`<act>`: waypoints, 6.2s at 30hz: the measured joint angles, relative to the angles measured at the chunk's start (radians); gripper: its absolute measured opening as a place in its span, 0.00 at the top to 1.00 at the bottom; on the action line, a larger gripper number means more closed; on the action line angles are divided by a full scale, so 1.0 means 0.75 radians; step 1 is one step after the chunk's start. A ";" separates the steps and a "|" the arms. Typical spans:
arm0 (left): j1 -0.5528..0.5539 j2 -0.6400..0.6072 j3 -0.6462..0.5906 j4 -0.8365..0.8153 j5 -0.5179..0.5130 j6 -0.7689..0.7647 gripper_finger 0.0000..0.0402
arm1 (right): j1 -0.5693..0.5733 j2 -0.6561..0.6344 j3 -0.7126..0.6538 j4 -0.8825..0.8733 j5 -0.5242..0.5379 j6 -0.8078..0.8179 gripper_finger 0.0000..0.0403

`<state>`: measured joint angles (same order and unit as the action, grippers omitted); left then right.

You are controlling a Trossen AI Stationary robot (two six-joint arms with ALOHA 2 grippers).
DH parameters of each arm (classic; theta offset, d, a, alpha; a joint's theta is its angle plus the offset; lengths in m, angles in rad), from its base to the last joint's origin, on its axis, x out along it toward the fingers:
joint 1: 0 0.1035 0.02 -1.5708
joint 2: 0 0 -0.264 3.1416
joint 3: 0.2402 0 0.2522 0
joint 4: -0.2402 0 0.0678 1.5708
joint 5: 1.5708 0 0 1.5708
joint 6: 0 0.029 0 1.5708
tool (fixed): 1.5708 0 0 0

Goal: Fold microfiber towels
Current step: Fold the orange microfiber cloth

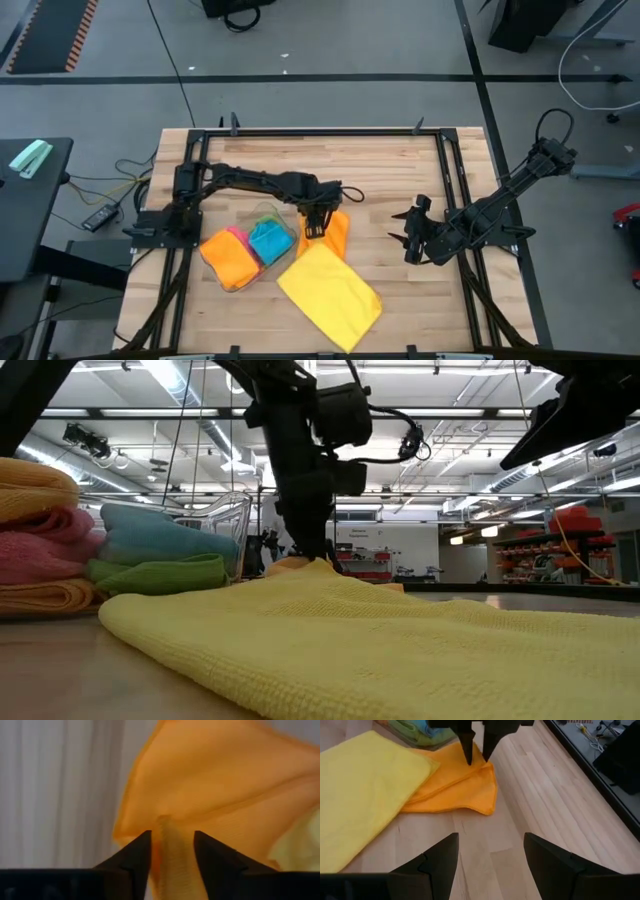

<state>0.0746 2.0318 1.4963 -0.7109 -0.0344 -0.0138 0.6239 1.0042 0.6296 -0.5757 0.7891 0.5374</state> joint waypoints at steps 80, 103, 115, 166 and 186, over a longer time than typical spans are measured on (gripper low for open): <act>-0.153 -0.048 0.913 -0.186 -0.085 0.442 0.93 | -0.308 0.633 0.000 0.888 -0.764 -0.615 0.58; -0.160 -0.128 0.912 -0.364 -0.139 0.346 0.94 | -0.358 0.795 -0.001 0.949 -0.857 -0.451 0.72; -0.159 -0.128 0.913 -0.455 -0.186 0.339 0.97 | -0.219 0.806 -0.001 0.872 -0.860 -0.298 0.73; 0.033 -0.223 0.909 -0.516 -0.002 0.424 0.98 | -0.524 0.141 0.650 -0.794 -0.703 -0.729 0.98; 0.379 -0.226 0.872 -0.186 0.113 0.830 0.97 | -1.243 0.133 0.760 -0.594 0.100 -1.587 0.99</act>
<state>0.3591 1.8625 2.1506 -0.8507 0.0504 0.6087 -0.3080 1.1040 1.1995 -1.0211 0.8642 -0.6531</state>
